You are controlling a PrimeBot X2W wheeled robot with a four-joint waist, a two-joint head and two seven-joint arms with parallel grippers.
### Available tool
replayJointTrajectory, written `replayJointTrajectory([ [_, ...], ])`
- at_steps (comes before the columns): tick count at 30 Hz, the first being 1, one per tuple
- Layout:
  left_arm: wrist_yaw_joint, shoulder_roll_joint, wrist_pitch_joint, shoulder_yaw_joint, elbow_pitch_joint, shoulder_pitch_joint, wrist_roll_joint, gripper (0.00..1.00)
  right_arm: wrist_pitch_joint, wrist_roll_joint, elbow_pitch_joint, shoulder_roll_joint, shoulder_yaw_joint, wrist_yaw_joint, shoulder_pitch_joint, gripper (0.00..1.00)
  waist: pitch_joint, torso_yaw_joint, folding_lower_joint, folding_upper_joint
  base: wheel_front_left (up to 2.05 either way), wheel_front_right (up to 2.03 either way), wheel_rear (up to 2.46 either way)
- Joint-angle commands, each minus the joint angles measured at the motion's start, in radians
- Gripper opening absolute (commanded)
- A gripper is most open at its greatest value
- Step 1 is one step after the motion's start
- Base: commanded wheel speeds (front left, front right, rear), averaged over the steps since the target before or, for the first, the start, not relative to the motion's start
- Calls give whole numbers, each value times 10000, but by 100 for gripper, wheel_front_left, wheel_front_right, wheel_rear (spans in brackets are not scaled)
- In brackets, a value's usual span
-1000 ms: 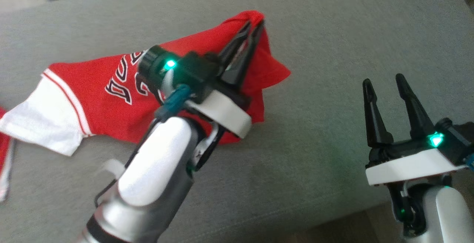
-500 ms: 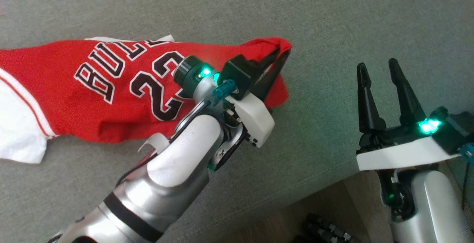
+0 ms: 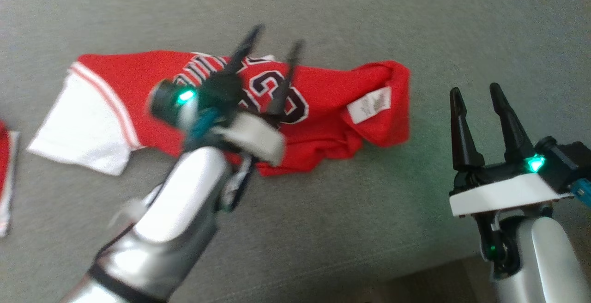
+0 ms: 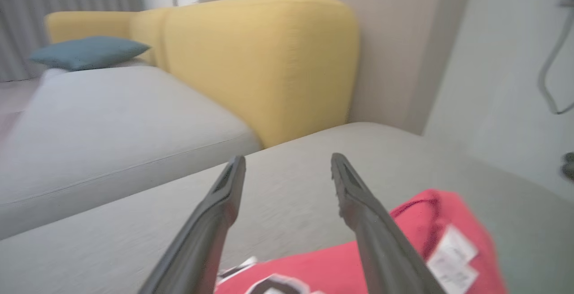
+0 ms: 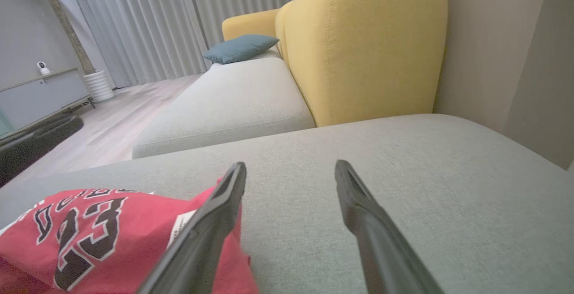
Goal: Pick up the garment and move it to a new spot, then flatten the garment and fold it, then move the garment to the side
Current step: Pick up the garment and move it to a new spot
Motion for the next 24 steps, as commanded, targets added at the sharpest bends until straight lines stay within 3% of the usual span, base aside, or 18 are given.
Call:
replayJointTrajectory([
  [1, 300, 431, -112, 688, -485, 247, 48, 100, 110, -99, -431, -42, 158, 40, 128, 100, -574, 705, 0, -1, 0, 0, 0],
  [5, 850, 1048, -120, 1808, -1387, 1161, 216, 100, 337, -216, -584, -83, 88, 40, 305, 100, -809, 1227, 0, -1, 0, 0, 0],
  [9, 991, 1552, -121, 2716, -1970, 2089, 327, 100, 544, -290, -676, -179, 60, 40, 447, 100, -1028, 1626, 0, -1, 0, 0, 0],
  [15, 556, 2048, -122, 3706, -2427, 3287, 224, 100, 750, -352, -701, -294, 13, 40, 670, 100, -1388, 1960, 0, -1, 0, 0, 0],
  [24, 18, 2240, -123, 4412, -2627, 4872, 101, 100, 961, -372, -649, -370, 125, 40, 1148, 100, -1987, 2015, 0, -1, 0, 0, 0],
])
